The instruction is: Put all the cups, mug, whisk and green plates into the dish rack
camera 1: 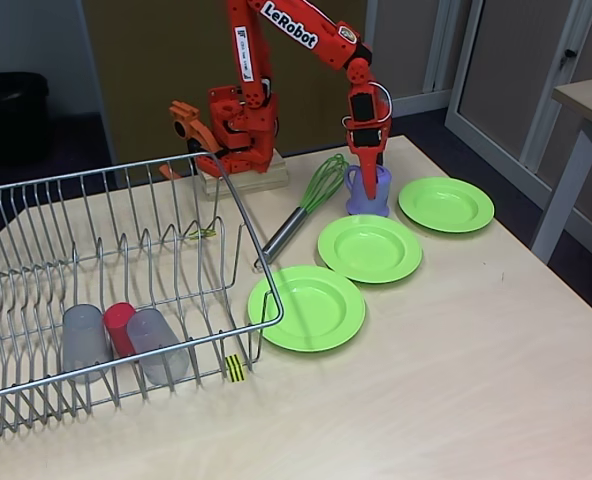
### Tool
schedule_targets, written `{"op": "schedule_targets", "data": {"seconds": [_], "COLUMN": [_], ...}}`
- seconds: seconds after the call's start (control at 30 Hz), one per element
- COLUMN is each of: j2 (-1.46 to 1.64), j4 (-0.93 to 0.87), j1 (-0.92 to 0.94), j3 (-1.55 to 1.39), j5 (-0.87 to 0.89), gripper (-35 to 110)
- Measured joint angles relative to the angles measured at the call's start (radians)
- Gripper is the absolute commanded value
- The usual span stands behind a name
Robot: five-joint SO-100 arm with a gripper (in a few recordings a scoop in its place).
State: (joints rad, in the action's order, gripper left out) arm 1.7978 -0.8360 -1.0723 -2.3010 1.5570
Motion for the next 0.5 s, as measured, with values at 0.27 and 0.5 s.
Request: {"op": "schedule_targets", "data": {"seconds": [0.27,0.5], "j2": [0.091,0.172], "j4": [-0.459,-0.67], "j1": [0.175,0.325], "j3": [0.327,0.459], "j5": [-0.35,-0.578], "gripper": [9,8]}}
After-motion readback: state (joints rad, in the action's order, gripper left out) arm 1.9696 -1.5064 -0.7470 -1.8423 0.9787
